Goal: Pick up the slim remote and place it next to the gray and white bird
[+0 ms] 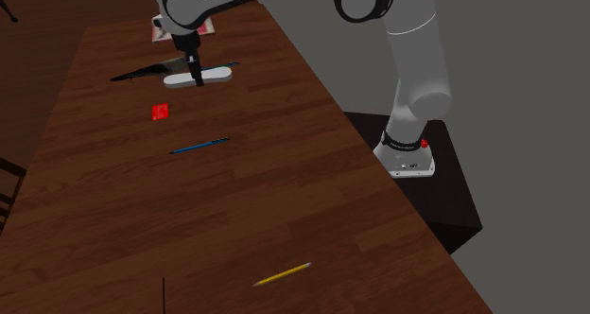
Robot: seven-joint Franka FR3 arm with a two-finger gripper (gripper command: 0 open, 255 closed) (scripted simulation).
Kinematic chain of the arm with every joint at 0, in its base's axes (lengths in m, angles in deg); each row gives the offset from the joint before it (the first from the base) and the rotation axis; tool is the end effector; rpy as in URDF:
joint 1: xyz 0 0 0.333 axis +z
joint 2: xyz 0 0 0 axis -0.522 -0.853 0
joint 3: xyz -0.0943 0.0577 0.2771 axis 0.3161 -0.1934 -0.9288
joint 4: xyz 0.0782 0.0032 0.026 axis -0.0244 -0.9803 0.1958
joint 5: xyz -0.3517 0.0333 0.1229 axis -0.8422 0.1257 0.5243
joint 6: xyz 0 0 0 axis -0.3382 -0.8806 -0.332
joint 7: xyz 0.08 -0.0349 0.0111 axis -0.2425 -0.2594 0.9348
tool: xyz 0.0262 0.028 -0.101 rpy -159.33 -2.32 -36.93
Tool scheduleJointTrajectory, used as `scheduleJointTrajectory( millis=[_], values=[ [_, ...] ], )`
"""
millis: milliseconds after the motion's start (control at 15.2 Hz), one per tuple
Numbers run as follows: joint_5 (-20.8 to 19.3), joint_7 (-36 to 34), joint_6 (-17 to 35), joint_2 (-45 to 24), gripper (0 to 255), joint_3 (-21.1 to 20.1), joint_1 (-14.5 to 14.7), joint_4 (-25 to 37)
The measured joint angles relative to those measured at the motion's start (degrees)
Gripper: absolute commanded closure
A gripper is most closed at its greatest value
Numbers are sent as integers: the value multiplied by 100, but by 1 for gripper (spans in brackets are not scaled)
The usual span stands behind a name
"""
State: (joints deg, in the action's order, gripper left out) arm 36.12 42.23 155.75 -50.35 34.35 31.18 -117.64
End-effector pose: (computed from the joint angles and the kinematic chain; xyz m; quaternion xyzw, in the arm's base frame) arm 0.6754 -0.0272 0.4181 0.9750 0.2220 -0.0035 0.0107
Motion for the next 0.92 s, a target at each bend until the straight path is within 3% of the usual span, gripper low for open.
scheduleJointTrajectory(
  millis=[924],
  values=[
    [9,-2,934,-293,255,-5,-6,-641]
  ],
)
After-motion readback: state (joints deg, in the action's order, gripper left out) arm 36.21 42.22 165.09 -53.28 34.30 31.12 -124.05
